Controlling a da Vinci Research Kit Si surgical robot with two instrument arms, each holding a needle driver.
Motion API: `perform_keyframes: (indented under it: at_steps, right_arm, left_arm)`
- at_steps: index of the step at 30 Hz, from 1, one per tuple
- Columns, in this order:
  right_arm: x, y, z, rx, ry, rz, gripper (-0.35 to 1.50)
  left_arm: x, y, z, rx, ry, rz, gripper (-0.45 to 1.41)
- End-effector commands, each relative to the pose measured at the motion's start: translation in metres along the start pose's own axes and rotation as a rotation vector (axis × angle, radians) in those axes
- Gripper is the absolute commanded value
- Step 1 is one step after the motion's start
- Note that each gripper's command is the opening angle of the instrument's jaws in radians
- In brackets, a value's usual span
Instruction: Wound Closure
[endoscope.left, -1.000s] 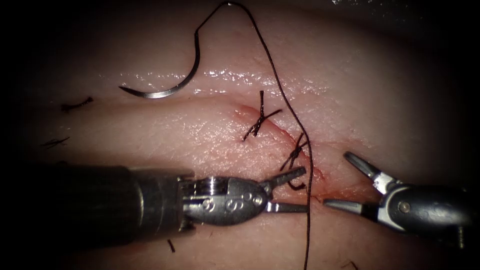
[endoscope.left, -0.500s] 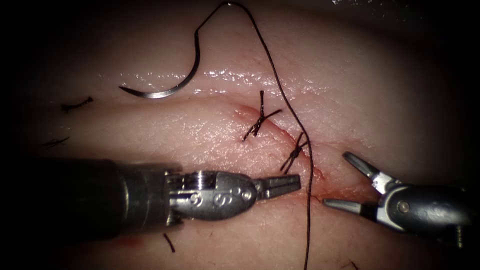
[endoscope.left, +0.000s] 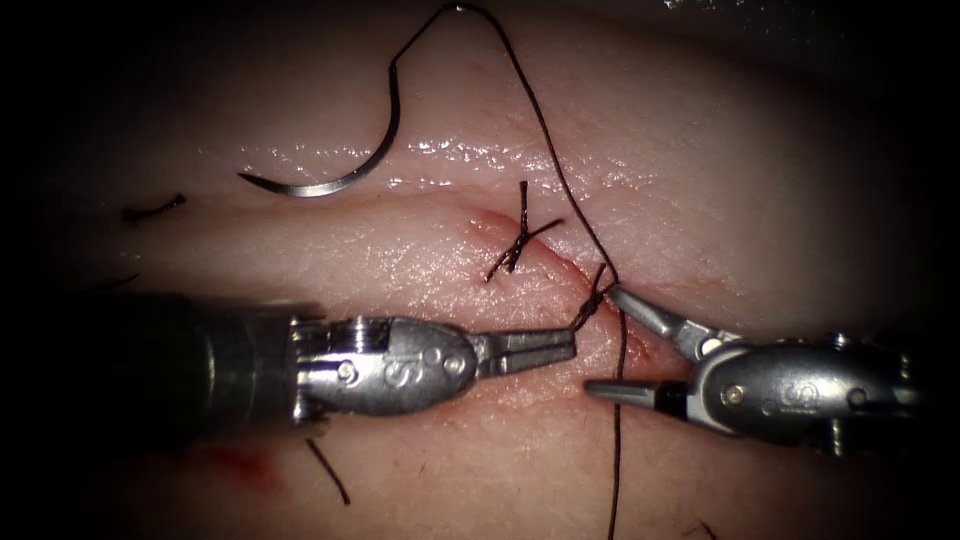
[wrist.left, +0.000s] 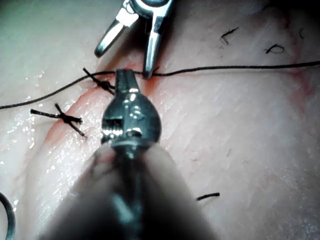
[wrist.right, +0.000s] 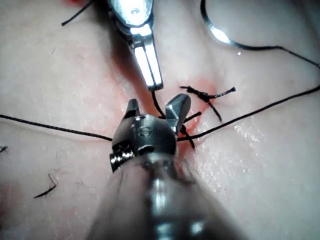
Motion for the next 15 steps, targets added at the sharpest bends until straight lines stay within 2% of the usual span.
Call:
perform_keyframes:
  at_steps: [1, 9, 15]
  right_arm:
    - [0.0005, -0.0003, 0.0017, -0.003, 0.007, -0.027, 1.01]
    - [0.0009, -0.0008, 0.0036, 0.001, 0.039, -0.075, 0.91]
    - [0.0006, -0.001, 0.0045, -0.002, 0.048, -0.095, 0.88]
  left_arm:
    - [-0.0005, 0.0001, 0.0008, -0.009, 0.029, 0.006, -0.45]
    - [-0.0007, 0.0002, 0.0012, -0.048, 0.105, 0.013, -0.45]
    - [-0.0008, 0.0002, 0.0011, -0.061, 0.125, 0.014, -0.45]
